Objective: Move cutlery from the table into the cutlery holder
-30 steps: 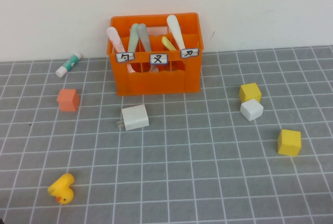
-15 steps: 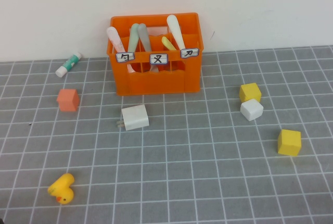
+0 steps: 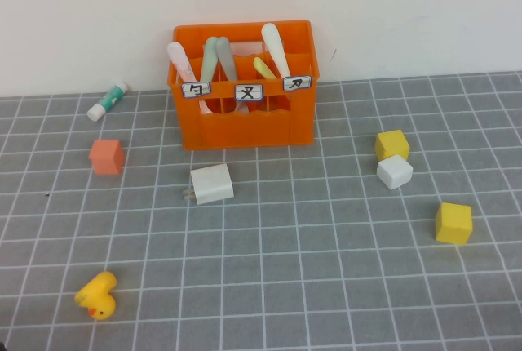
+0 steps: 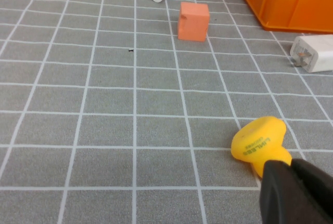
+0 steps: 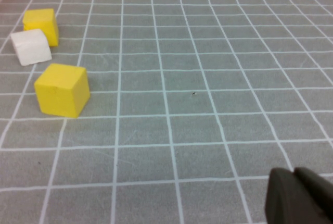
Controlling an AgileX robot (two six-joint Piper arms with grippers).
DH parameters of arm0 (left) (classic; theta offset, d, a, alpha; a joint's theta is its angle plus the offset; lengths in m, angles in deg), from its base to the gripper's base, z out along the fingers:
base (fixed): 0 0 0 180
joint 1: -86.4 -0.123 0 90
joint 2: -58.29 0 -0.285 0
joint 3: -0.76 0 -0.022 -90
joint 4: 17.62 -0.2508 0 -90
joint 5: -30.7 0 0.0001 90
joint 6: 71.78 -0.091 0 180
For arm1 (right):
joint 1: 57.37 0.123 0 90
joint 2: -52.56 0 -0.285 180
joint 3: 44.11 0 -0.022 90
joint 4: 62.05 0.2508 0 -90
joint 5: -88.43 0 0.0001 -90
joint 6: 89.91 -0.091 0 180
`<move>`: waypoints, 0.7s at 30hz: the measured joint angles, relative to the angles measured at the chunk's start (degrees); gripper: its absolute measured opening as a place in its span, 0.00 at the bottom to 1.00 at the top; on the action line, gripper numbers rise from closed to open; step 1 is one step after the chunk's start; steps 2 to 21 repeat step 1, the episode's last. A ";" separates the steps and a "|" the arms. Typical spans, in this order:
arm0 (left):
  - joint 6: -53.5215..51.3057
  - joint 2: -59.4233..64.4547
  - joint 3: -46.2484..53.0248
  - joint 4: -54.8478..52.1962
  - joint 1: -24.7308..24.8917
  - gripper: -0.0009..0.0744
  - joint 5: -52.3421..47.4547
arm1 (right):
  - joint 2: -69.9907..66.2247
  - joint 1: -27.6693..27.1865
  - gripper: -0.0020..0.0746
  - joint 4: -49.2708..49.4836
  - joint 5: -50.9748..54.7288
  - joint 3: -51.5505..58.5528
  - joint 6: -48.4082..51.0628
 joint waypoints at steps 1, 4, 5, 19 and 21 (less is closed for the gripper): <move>0.00 0.00 0.00 0.00 0.00 0.01 0.00 | 0.00 0.00 0.02 0.00 0.00 0.00 0.00; 0.00 0.00 0.00 0.00 0.00 0.01 0.00 | 0.00 0.00 0.02 0.00 0.00 0.00 0.00; 0.00 0.00 0.00 0.00 0.00 0.01 0.00 | 0.00 0.00 0.02 0.00 0.00 0.00 0.00; 0.00 0.00 0.00 0.00 0.00 0.01 0.00 | 0.00 0.00 0.02 0.00 0.00 0.00 0.00; 0.00 0.00 0.00 0.00 0.00 0.01 0.00 | 0.00 0.00 0.02 0.00 0.00 0.00 0.00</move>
